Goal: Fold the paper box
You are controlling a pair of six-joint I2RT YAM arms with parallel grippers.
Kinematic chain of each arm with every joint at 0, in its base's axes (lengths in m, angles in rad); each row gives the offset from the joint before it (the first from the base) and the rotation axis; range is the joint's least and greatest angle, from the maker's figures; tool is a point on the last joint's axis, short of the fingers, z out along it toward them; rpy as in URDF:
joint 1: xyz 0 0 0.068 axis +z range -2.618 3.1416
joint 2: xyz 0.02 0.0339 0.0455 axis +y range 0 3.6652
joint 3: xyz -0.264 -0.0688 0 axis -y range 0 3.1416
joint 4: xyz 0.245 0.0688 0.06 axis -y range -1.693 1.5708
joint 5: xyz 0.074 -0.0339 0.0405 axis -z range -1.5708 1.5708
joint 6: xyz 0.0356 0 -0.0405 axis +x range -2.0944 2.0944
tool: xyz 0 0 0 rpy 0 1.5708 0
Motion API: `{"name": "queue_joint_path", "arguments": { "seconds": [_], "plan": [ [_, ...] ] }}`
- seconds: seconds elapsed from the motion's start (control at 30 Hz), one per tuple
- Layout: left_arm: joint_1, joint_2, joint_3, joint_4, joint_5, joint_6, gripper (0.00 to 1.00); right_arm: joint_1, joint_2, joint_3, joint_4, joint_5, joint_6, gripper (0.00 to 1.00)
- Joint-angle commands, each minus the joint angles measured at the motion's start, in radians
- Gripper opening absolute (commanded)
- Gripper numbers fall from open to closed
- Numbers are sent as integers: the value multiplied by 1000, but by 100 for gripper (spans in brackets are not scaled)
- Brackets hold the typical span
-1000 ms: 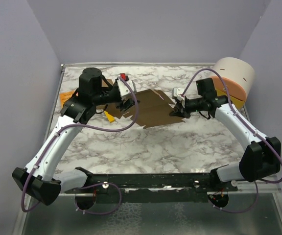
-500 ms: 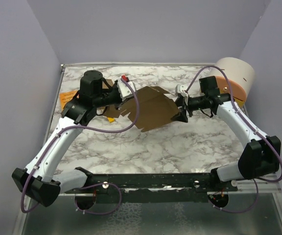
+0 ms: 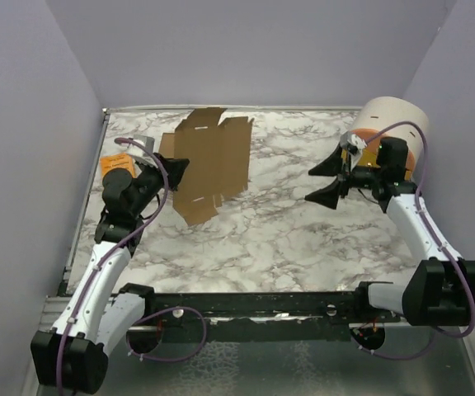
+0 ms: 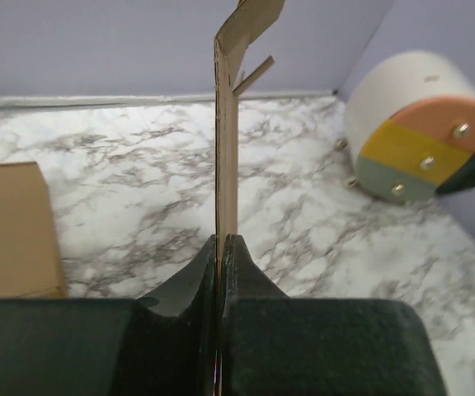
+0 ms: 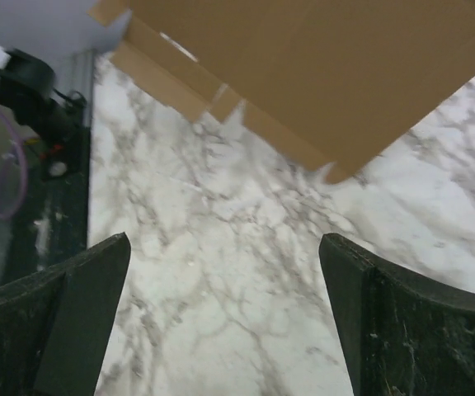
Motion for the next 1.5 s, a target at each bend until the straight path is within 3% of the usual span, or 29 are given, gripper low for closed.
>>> {"name": "queue_joint_path", "arguments": {
  "seconds": [0.0,0.13,0.27,0.33,0.43,0.5,0.6,0.7,0.8,0.93,1.07,1.27,1.47],
  "plan": [
    [43,-24,-136,491,19,-551,0,1,-17,-238,645,-187,599,100],
    [43,-23,-167,593,23,-641,0,2,6,-268,711,-138,655,100],
    [43,-49,-165,679,76,-639,0,1,46,-339,930,-76,877,100],
    [43,-65,-169,724,105,-633,0,1,81,-353,1023,-83,960,100],
    [43,-83,-205,803,116,-640,0,2,112,-304,1027,-149,984,100],
    [43,-83,-256,927,96,-683,0,3,113,-291,1055,-175,1040,100],
    [42,-55,-331,1168,24,-764,0,10,76,-333,1267,-145,1188,100],
    [41,-2,-335,1306,-9,-811,0,15,44,-349,1389,-86,1301,100],
    [36,40,-300,1365,7,-833,0,15,48,-352,1512,-17,1432,100],
    [13,53,-294,1415,-16,-843,0,24,84,-399,1816,96,1646,100],
    [-38,49,-300,1420,-50,-811,0,48,135,-376,1937,159,1738,98],
    [-129,60,-313,1417,-103,-743,0,79,152,-321,1995,203,1776,89],
    [-161,72,-317,1416,-120,-720,0,79,77,-324,1993,213,1777,89]
  ]
}}
